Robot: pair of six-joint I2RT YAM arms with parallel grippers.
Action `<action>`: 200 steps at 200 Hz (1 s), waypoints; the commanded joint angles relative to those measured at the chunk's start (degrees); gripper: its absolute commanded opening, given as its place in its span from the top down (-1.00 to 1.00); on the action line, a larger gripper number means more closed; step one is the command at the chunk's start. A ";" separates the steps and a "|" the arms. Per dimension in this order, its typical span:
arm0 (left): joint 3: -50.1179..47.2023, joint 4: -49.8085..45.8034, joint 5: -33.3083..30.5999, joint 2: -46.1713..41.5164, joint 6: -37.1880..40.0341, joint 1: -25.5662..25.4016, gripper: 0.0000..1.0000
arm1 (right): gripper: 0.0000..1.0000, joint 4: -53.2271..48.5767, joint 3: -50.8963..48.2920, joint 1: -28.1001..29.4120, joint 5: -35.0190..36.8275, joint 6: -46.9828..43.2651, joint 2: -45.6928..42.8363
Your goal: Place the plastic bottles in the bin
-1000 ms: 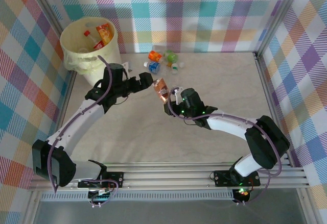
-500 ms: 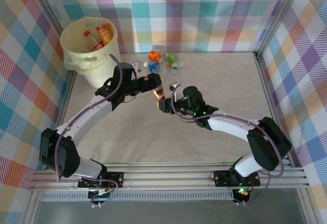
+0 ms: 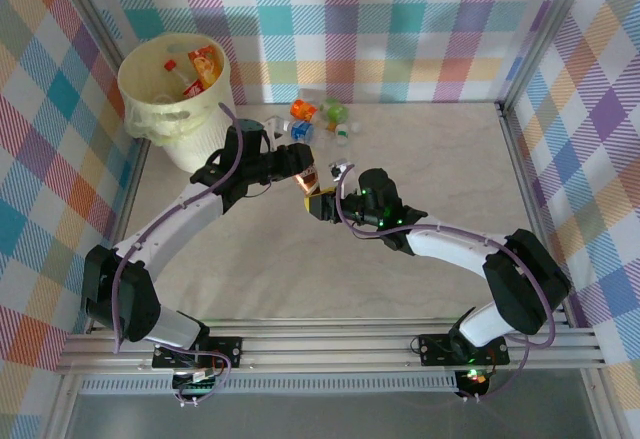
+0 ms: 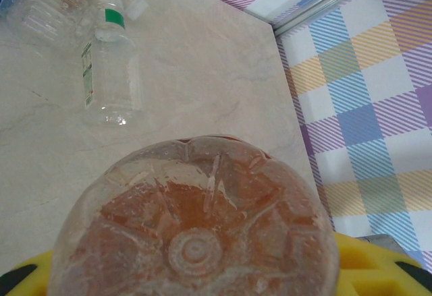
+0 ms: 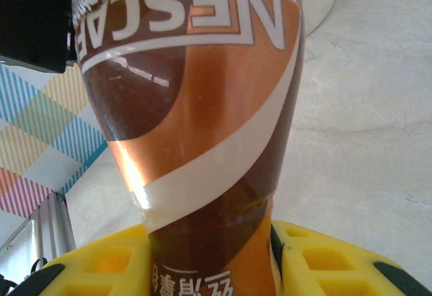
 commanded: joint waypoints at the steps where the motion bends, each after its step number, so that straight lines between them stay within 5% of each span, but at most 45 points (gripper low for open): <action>1: 1.19 1.84 0.62 0.10 -0.39 -0.52 0.17 | 0.25 2.81 -0.08 0.35 -1.93 0.10 -1.28; 75: 1.08 -1.53 -9.36 -1.69 0.10 -0.45 0.15 | -0.58 -3.76 0.39 0.38 3.68 -3.93 -4.26; 143: 3.02 -6.21 -17.48 -2.27 4.36 0.32 0.09 | -0.79 -7.86 -0.88 0.39 10.41 -7.63 -9.16; 163: 4.44 -9.31 -20.47 -2.85 6.49 1.02 0.09 | -1.00 -8.54 -0.88 0.39 11.82 -7.23 -10.20; 200: 6.82 -10.51 -24.04 -4.27 8.92 4.39 0.10 | -0.99 -8.84 -0.79 0.35 13.00 -7.04 -10.79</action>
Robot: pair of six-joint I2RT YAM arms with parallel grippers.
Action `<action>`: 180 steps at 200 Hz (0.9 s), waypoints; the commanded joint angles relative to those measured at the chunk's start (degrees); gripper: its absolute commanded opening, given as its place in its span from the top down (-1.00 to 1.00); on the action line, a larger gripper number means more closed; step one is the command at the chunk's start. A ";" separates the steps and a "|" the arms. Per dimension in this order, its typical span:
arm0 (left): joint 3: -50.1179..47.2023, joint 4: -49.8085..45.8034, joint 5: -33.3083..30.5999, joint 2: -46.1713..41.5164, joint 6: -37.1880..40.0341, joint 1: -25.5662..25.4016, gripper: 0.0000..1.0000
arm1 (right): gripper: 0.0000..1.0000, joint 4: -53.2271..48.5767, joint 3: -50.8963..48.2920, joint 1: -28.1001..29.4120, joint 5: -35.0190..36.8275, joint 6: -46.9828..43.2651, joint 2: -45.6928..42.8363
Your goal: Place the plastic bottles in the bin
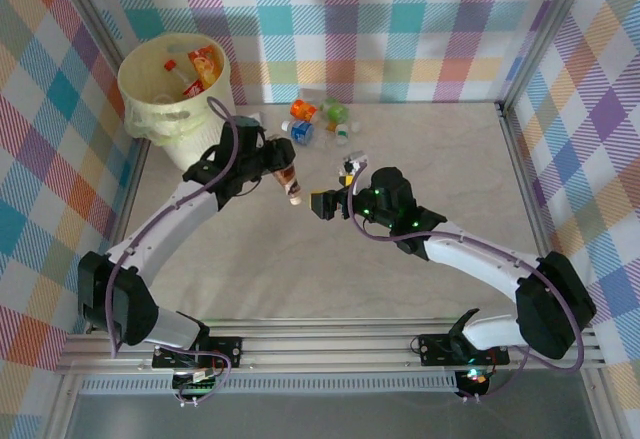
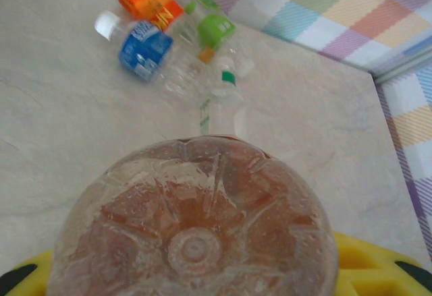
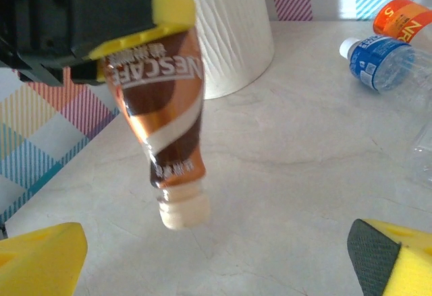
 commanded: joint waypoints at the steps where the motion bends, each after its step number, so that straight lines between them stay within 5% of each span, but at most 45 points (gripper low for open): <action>1: 3.23 -1.56 -4.59 -2.77 3.18 2.83 0.10 | -0.99 -0.85 -0.64 0.32 1.90 -0.70 -1.30; 88: 20.50 -0.81 -6.44 2.14 3.97 18.61 0.07 | -0.99 -0.89 -0.55 0.32 4.20 2.50 -2.50; 180: 33.45 9.69 -20.48 7.95 18.18 21.54 0.03 | -0.99 -1.88 -2.44 0.33 4.96 1.52 -5.23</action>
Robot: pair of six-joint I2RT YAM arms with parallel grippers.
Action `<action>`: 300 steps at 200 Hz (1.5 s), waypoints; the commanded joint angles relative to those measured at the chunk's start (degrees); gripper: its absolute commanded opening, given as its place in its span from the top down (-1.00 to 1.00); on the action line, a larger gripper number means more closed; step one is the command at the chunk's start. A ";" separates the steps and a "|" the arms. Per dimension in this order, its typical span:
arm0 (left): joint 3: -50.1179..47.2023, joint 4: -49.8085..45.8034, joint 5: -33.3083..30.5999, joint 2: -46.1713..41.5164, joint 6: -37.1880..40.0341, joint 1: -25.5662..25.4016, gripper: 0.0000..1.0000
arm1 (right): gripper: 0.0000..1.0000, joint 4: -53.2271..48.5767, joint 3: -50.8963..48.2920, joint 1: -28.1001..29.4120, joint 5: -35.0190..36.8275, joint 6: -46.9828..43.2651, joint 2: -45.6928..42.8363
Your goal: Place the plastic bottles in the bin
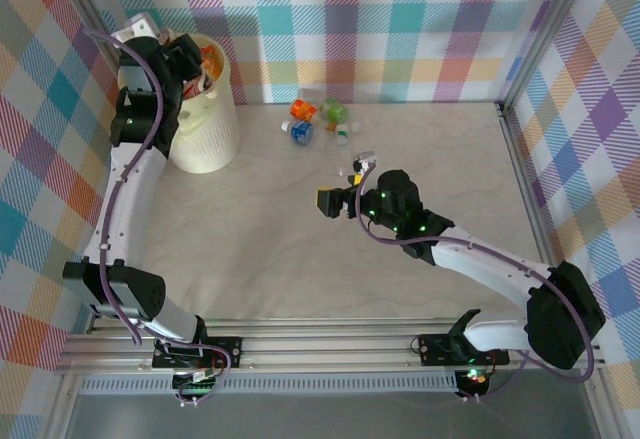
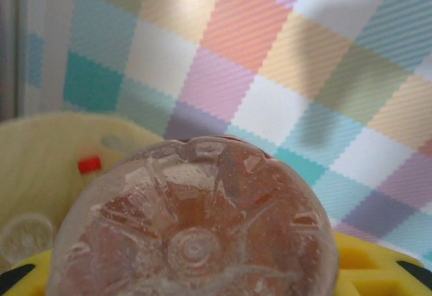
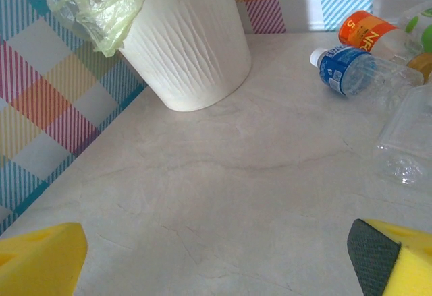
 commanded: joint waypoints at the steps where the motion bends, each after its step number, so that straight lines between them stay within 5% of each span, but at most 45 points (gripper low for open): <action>1: 2.68 5.90 -7.82 1.52 7.57 1.19 0.03 | -0.99 -0.48 -0.80 0.33 0.78 -0.20 -1.51; 23: 4.70 7.06 -11.67 4.15 9.87 2.94 0.00 | -0.99 -1.07 -0.72 0.37 0.43 -0.39 -1.68; 102: 15.89 -0.42 -9.70 16.71 9.39 11.21 -0.06 | -0.99 -2.21 -0.76 0.32 -0.62 0.84 -1.39; 171: 22.53 -6.85 -13.95 25.63 10.13 13.68 -0.07 | -0.99 -2.94 0.33 0.28 -0.91 1.23 0.48; 230: 42.05 -20.68 -10.54 36.53 7.28 13.79 -0.75 | -0.99 -3.73 1.15 0.32 -0.81 1.33 1.47; 300: 42.51 -24.26 -0.78 33.85 1.40 13.70 -0.99 | -0.99 -4.03 1.39 0.32 2.24 3.54 2.70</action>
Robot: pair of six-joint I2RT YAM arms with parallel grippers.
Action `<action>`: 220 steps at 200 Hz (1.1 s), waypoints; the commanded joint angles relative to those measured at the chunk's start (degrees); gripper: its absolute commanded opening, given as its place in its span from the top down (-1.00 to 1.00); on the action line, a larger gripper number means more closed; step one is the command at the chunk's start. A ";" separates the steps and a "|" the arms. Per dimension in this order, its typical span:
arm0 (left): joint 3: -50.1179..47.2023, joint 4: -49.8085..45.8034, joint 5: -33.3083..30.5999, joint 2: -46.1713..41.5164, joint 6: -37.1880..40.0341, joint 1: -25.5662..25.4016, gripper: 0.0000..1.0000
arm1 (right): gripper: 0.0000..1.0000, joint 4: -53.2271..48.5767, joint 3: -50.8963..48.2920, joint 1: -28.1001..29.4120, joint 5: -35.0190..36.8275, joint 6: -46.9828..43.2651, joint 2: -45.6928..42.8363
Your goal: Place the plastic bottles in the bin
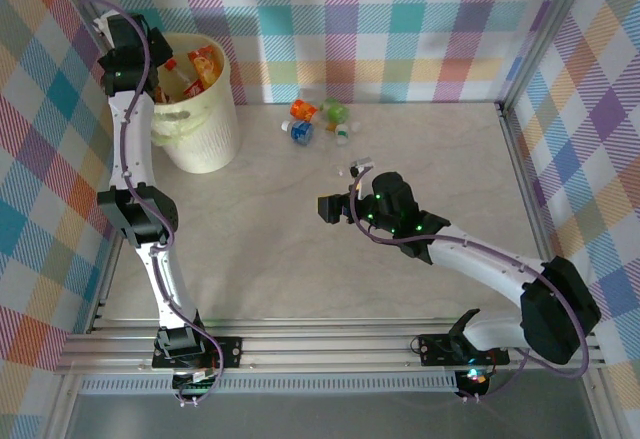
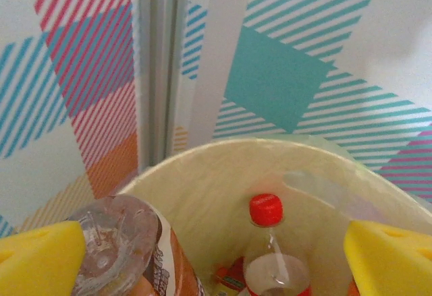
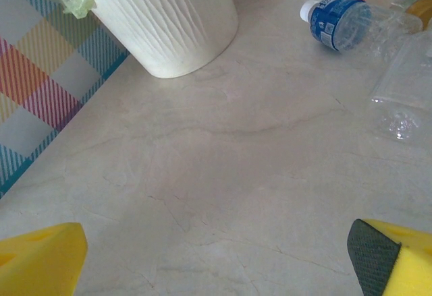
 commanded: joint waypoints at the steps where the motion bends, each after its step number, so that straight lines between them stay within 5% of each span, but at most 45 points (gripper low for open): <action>1: 1.37 -3.23 5.22 -3.01 -2.98 0.63 -0.99 | -0.99 -0.06 1.60 0.32 2.50 2.37 0.67; 55: -1.67 -4.55 16.69 -8.39 -5.04 0.63 -1.00 | -0.99 0.04 -0.22 0.32 11.82 8.18 0.14; 105: -21.82 4.90 25.00 -24.07 -6.67 0.63 -1.00 | -1.00 -6.34 3.24 0.23 13.89 10.21 2.66; 140: -33.94 10.16 28.27 -33.23 -10.13 0.63 -1.00 | -0.99 -15.01 6.82 0.17 29.22 29.05 4.10; 199: -48.53 15.78 32.69 -42.22 -18.57 -0.53 -1.00 | -0.99 -13.15 11.37 -2.00 14.55 4.00 7.57; 220: -53.67 16.71 33.94 -45.02 -20.19 -2.25 -1.00 | -0.99 -13.00 12.50 -2.99 11.27 2.98 8.86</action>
